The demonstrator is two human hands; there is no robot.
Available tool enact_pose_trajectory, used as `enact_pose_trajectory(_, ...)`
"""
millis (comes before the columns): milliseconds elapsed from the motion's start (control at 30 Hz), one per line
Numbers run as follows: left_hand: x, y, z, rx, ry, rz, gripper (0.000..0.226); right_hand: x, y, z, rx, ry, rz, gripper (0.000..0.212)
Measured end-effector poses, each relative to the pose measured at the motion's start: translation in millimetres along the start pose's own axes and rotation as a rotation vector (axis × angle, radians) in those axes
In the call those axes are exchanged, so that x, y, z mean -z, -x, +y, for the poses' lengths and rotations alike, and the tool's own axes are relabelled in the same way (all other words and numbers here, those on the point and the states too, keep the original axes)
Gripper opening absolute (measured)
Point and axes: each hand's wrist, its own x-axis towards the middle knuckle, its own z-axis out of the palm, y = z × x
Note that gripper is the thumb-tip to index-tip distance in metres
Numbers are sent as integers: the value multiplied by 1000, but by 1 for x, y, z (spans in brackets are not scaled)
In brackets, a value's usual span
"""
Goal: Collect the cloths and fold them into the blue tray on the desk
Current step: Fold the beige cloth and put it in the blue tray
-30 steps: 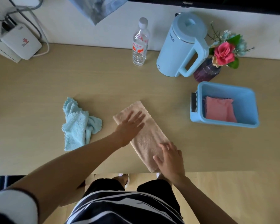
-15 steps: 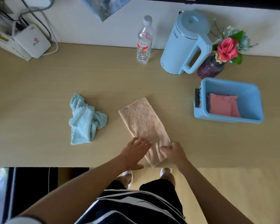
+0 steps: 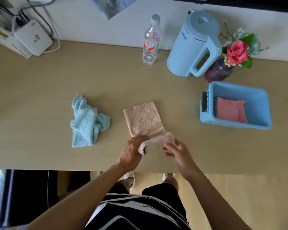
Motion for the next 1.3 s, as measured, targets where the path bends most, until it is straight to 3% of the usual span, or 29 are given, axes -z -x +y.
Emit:
enact_pose_trajectory(133, 18, -11, 8, 134, 122, -6, 45, 12, -5, -5, 208, 479, -45, 69)
enact_pose_trajectory(233, 29, -20, 9, 114, 155, -67, 32, 10, -22, -10, 474, 757, 12, 99)
enact_pose_trajectory(367, 40, -27, 10, 102, 201, -183, 29, 1, -47, -29, 489, 904, -51, 125)
enact_pose_trajectory(500, 47, -30, 8, 61, 177, -277, 27, -6, -62, -44, 435, 912, -172, 122)
enact_pose_trajectory(567, 49, -32, 6, 63, 135, -289, 27, -7, -69, -49, 461, 1030, -270, 111)
enact_pose_trajectory(667, 51, -32, 2, 80, 151, -312, 24, -8, -76, -51, 481, 1113, -385, 55)
enact_pose_trajectory(733, 51, -34, -1, 167, 223, -282, 18, -7, -76, -52, 352, 928, -420, 28)
enact_pose_trajectory(800, 51, -38, -5, 286, 295, -202, 17, -5, -79, -54, 252, 719, -379, 15)
enact_pose_trajectory(967, 52, -56, -11, 483, 275, -41, 30, -8, -91, -58, 174, 442, -195, 12)
enact_pose_trajectory(1133, 56, -80, -13, 598, 171, 63, 25, -21, -111, -60, 176, 481, 2, 15)
enact_pose_trajectory(1200, 59, -88, -12, 606, 151, 77, 15, -26, -120, -61, 192, 512, 28, 12)
enact_pose_trajectory(1233, 61, -92, -12, 605, 132, 81, 13, -28, -124, -62, 199, 529, 40, 21)
enact_pose_trajectory(1300, 62, -97, -13, 614, 89, 99, 18, -32, -131, -64, 215, 557, 60, 24)
